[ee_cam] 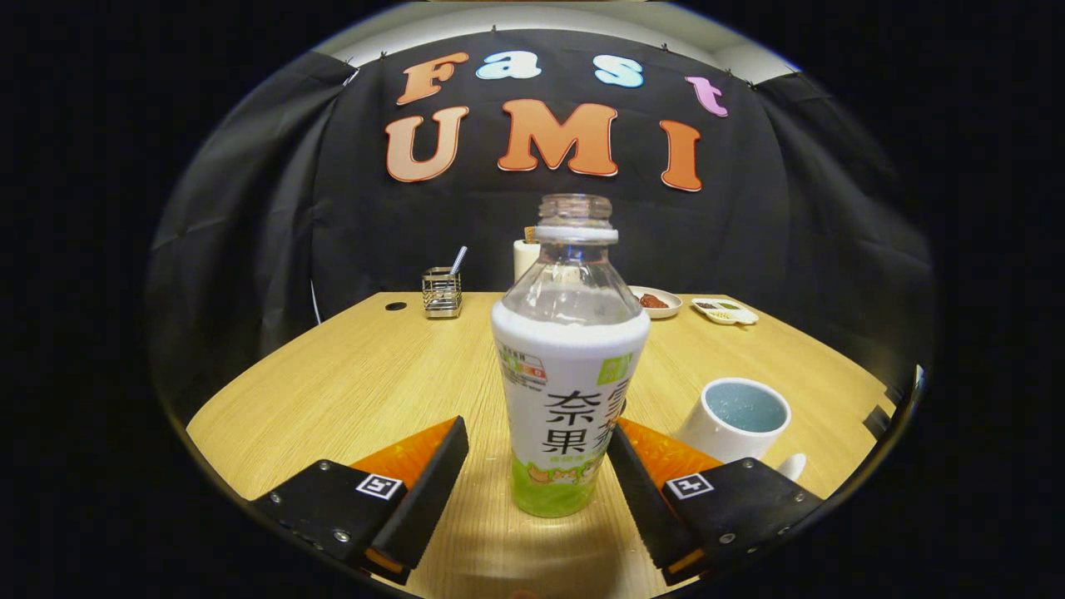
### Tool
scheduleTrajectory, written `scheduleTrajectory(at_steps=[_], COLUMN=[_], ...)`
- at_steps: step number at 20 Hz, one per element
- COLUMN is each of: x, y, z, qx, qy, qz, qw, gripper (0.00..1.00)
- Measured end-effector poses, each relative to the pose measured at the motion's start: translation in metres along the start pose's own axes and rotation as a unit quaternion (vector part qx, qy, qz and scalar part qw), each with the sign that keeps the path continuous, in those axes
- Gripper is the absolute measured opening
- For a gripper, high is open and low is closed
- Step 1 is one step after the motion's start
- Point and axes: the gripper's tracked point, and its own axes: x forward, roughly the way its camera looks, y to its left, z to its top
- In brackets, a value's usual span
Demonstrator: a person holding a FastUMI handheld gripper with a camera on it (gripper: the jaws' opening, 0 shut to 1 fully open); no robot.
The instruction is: Take the bottle from table, then pour the juice into the cup, finally place the bottle on the coaster
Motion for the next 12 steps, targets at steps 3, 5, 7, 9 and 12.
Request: scheduleTrajectory(at_steps=[3,5,7,9,12], x=[0.005,0.008,0.010,0.009,0.009], y=[0.000,0.000,0.000,-0.003,-0.002], z=[-0.003,-0.006,-0.007,-0.005,-0.005], qx=[-0.006,-0.006,-0.004,-0.004,0.003], qy=[0.002,0.006,0.006,-0.002,-0.008], qz=[0.000,0.000,-0.001,-0.008,-0.013], qw=[1.000,1.000,1.000,1.000,1.000], gripper=[0.99,0.99,0.99,0.92,0.62])
